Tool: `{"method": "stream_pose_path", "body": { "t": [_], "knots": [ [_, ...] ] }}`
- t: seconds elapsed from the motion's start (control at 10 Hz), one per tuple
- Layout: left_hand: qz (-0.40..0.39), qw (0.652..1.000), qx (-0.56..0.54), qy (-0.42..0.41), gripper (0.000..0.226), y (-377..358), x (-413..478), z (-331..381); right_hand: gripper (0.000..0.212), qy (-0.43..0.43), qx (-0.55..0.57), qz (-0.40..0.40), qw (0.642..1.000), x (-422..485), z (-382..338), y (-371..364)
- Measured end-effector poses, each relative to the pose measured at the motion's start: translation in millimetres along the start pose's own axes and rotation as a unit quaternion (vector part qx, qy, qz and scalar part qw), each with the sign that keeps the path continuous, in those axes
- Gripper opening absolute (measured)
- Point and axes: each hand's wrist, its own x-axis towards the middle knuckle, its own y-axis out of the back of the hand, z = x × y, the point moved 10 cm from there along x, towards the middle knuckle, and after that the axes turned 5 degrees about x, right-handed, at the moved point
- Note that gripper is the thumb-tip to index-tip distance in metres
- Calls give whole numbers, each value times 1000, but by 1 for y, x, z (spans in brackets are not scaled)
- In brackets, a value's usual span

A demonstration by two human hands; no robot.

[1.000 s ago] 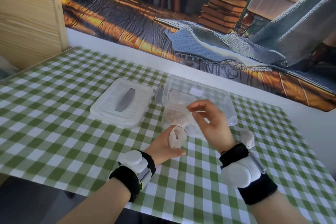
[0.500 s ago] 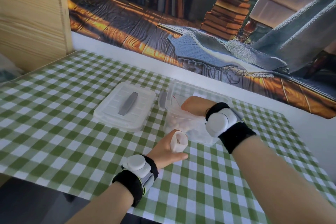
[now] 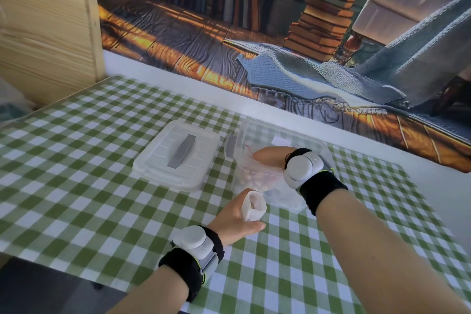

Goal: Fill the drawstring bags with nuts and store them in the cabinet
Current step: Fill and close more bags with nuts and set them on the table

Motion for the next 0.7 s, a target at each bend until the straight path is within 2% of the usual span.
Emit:
{"method": "stream_pose_path", "body": {
  "t": [0.1,0.2,0.3,0.4,0.5,0.6,0.7],
  "knots": [
    [2,1000,0,0,36,1,0,0,30,-72,196,-44,977,12,40,-29],
    [2,1000,0,-2,33,1,-1,1,30,-86,293,-85,949,2,41,-38],
    [5,1000,1,0,32,1,0,1,27,-113,337,-114,928,11,52,-47],
    [6,1000,3,0,32,1,0,0,16,-130,322,-121,930,11,53,-49],
    [5,1000,1,-2,33,1,1,1,25,-129,242,-58,960,17,60,-40],
    [4,1000,2,2,35,2,1,0,14,-83,215,-28,973,18,54,-34],
    [2,1000,3,6,36,2,2,-2,17,-75,275,-80,955,18,54,-41]
  ]
}}
